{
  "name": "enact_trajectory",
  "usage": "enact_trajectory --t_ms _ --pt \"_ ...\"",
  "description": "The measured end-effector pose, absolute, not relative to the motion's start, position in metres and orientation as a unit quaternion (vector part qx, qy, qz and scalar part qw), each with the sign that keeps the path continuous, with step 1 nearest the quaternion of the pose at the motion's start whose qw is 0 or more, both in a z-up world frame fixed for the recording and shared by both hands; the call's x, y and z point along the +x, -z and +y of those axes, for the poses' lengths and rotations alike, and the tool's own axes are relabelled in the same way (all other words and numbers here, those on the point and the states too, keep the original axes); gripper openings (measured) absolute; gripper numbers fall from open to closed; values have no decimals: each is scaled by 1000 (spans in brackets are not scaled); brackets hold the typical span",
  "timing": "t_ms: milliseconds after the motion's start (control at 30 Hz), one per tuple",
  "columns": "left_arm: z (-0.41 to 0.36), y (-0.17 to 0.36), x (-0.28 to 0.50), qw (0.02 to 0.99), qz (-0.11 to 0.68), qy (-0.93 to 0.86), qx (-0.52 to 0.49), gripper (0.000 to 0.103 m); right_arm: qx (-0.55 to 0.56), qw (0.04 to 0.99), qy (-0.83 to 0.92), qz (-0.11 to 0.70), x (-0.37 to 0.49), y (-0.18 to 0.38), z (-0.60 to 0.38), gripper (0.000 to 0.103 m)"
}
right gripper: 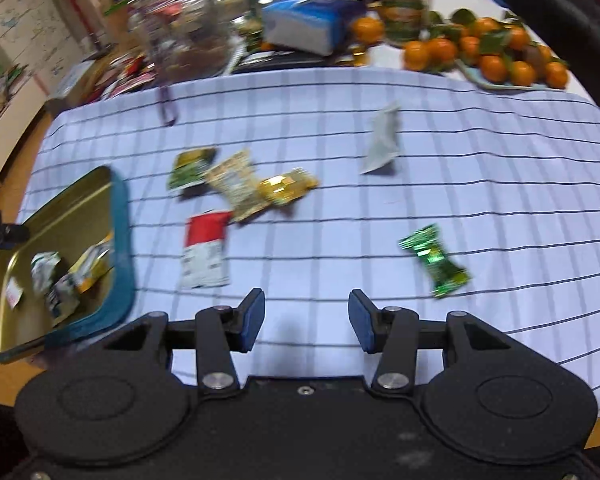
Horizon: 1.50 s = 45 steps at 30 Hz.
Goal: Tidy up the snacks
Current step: 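Move both tools back over the snacks on the tablecloth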
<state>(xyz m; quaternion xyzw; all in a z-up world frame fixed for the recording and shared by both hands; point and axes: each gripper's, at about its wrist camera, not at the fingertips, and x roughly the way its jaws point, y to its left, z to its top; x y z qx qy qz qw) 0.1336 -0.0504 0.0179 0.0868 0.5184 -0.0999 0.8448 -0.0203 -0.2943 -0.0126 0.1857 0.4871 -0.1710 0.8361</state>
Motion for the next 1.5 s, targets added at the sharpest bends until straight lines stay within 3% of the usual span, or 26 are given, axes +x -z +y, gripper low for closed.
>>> enact_trajectory --t_ms 767,1500 --pt "-180 13 124 822 537 177 63 36 290 802 229 469 11 11 -416 50" --pt "-238 38 125 816 546 179 56 36 350 802 196 443 2 -5 -433 50"
